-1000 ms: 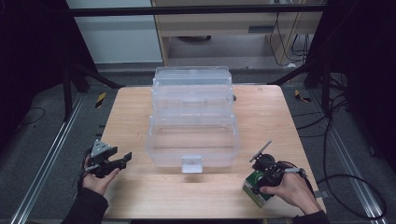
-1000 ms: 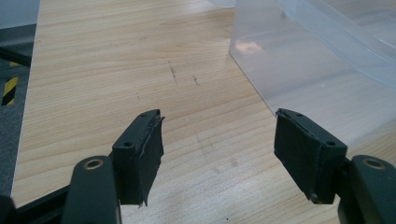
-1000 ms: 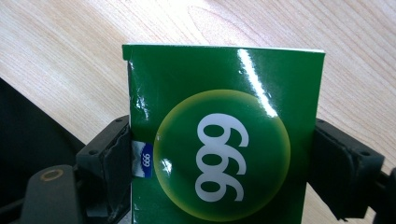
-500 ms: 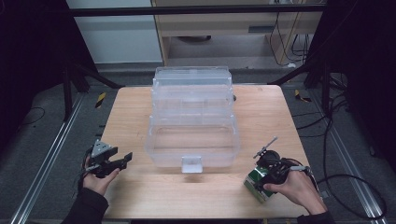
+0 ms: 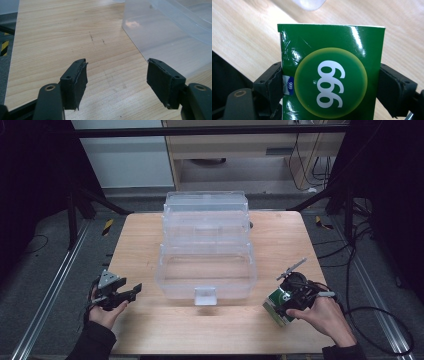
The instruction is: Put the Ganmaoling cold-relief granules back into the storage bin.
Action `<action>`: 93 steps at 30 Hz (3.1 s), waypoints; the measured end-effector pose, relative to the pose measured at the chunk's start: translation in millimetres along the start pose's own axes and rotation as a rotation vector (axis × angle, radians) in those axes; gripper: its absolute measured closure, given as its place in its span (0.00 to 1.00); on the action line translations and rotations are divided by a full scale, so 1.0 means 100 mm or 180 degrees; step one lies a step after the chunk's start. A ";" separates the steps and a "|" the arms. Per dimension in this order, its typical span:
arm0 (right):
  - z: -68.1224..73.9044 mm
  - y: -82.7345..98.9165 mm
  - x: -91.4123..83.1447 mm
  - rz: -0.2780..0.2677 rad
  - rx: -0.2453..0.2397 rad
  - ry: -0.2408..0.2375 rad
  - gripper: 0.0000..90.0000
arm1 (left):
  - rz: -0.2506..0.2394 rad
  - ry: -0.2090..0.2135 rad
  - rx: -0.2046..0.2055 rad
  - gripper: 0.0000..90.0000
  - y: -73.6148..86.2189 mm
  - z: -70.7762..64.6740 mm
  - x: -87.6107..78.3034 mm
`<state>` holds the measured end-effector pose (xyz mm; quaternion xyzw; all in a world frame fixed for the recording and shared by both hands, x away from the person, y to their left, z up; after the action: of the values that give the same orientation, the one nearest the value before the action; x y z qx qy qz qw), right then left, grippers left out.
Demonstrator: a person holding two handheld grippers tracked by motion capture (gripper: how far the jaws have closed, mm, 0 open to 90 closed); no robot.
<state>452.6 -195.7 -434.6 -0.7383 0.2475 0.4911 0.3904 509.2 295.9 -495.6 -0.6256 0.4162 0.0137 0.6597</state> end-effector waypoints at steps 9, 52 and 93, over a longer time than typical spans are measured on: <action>-0.08 -0.12 -0.17 -0.0184 0.0090 0.0051 0.20 | 0.0003 0.0006 -0.0004 0.35 0.00 0.00 0.01; -0.20 -1.26 -0.55 -0.0952 -0.0772 -0.0030 0.20 | 0.0034 0.0040 -0.0006 0.35 0.02 0.00 0.03; 0.26 -1.70 -0.22 -0.0722 -0.2390 -0.0556 0.20 | 0.0074 0.0056 -0.0012 0.35 0.03 0.01 0.05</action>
<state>557.0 -77.5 -363.3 -0.8078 -0.0664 0.5621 0.1647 510.8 294.9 -501.0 -0.6221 0.4292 0.0166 0.6546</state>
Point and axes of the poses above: each handheld gripper's, and its own axes: x roughly forward along the jaws, y roughly out of its underside, z roughly to its left, the point moved 7 cm from there along x, roughly forward along the jaws, and after that the axes turned 11 degrees about y, right-handed, at the moved point
